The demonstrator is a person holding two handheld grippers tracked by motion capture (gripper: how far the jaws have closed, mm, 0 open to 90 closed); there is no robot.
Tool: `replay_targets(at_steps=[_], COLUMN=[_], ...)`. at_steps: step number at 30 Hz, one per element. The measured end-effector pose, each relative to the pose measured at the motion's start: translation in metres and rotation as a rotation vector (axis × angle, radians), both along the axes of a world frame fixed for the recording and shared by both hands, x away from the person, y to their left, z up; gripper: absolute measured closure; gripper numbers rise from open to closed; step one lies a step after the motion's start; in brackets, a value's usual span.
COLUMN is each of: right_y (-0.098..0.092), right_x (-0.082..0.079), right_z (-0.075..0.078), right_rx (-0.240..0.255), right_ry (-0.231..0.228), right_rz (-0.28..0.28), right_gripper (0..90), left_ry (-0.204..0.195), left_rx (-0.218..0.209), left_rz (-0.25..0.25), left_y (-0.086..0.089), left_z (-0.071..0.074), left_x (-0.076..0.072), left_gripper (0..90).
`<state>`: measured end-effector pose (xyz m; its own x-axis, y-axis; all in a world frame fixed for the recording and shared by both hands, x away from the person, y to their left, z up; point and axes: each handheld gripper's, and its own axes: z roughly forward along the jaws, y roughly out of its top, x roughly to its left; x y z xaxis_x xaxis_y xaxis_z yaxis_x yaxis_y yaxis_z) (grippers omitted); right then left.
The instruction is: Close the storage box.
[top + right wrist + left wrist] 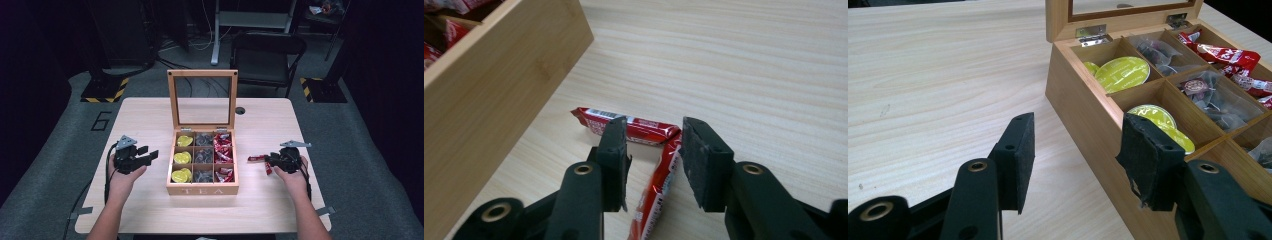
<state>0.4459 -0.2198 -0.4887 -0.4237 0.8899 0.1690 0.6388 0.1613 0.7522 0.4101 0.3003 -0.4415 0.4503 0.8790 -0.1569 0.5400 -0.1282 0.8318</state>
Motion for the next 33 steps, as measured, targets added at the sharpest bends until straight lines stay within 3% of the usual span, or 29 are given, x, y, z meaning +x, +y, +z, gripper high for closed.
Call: replay_targets(at_steps=[6, 22, 26, 33], right_y=[0.006, 0.026, 0.031, 0.043], right_x=[0.000, 0.003, 0.010, 0.021], right_z=[0.005, 0.040, 0.051, 0.065], right_rx=[0.008, 0.030, 0.044, 0.023], right_ry=[0.000, -0.067, -0.067, -0.086], right_rz=[0.023, 0.103, 0.128, 0.160], right_gripper=[60.3, 61.1, 60.8, 60.8], left_ry=[0.000, -0.002, -0.001, -0.001], left_rx=[-0.001, -0.003, -0.002, -0.003], left_rz=[0.000, 0.004, 0.004, 0.004], left_y=[0.000, 0.002, 0.001, 0.002], left_z=[0.000, 0.001, 0.001, 0.001], left_x=[0.000, 0.000, 0.000, 0.000], left_gripper=[48.1, 48.0, 48.0, 48.0])
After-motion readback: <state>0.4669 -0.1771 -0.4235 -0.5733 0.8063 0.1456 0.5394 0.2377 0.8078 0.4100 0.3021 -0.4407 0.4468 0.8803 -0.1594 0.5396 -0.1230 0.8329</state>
